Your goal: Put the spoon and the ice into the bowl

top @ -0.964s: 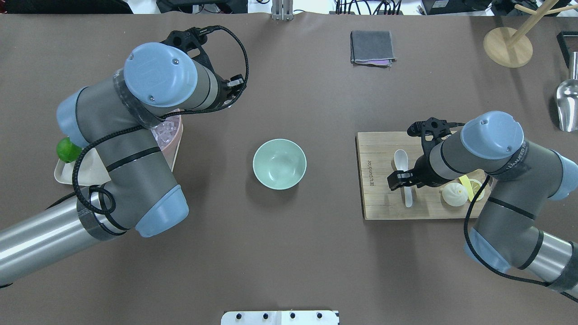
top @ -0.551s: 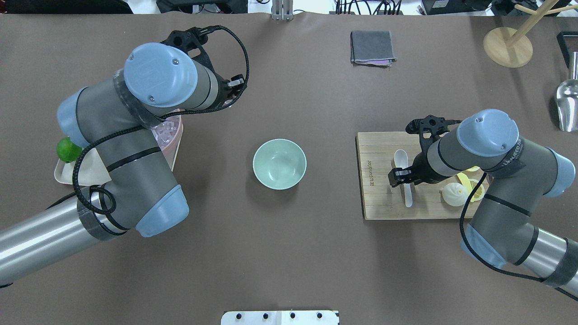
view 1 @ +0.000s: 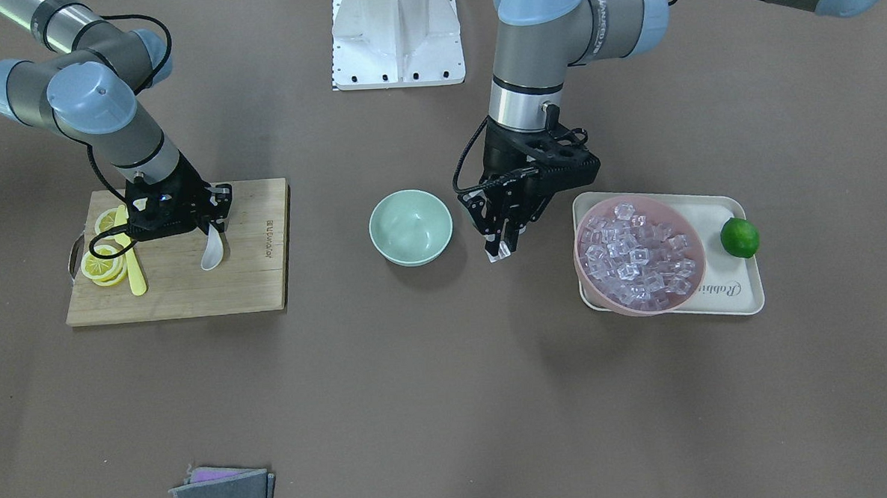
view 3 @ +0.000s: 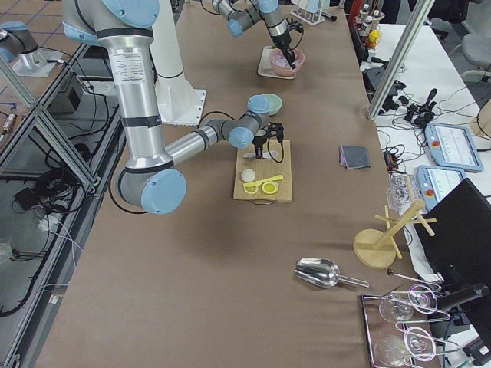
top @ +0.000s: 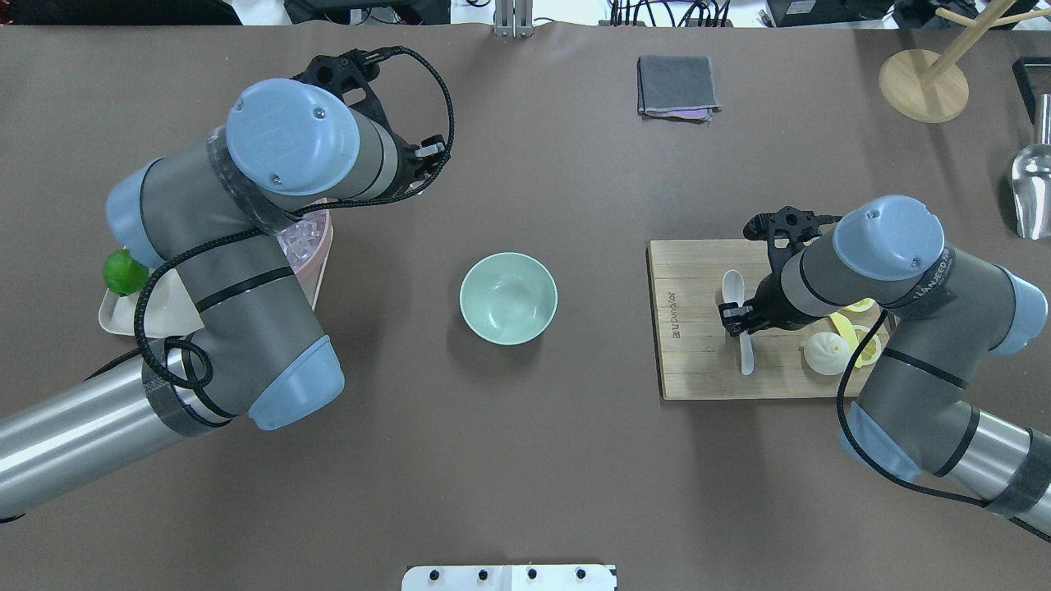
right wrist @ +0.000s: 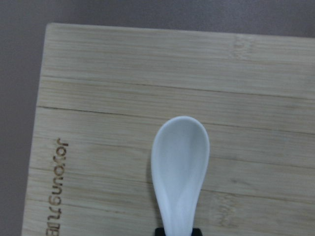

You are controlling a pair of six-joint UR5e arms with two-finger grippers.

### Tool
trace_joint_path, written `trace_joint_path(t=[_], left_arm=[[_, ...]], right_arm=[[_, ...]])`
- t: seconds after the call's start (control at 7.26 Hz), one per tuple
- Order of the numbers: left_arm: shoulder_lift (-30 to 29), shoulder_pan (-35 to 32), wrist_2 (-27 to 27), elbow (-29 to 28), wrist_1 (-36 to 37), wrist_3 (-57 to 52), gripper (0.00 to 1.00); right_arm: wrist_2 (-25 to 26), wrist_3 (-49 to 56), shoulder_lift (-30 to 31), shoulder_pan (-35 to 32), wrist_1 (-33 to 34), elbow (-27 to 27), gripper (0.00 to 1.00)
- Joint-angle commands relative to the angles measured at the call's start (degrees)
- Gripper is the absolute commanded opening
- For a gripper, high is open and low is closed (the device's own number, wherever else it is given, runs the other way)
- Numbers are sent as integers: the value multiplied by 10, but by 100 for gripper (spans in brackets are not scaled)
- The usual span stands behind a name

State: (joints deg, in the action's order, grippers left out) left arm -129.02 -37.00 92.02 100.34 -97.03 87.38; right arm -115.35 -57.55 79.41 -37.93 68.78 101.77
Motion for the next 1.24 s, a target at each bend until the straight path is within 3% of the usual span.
trace_joint_path(t=[0.0,0.28,0.83,1.1], left_arm=[[0,0,0,2,-2,0,0],[2,7,1,-1,-2,1,0],[-3,124,-1,-12,-2,7,0],[-21,132,-10,-34,-34,24,0]], right_arm=[[-21,1,-14,-33,8,6,0],[-51,1,-44,-61,71,34,0],[-44,-10,-118,-59,121,42,0],[-37,-10,-123,-55,122,44,0]])
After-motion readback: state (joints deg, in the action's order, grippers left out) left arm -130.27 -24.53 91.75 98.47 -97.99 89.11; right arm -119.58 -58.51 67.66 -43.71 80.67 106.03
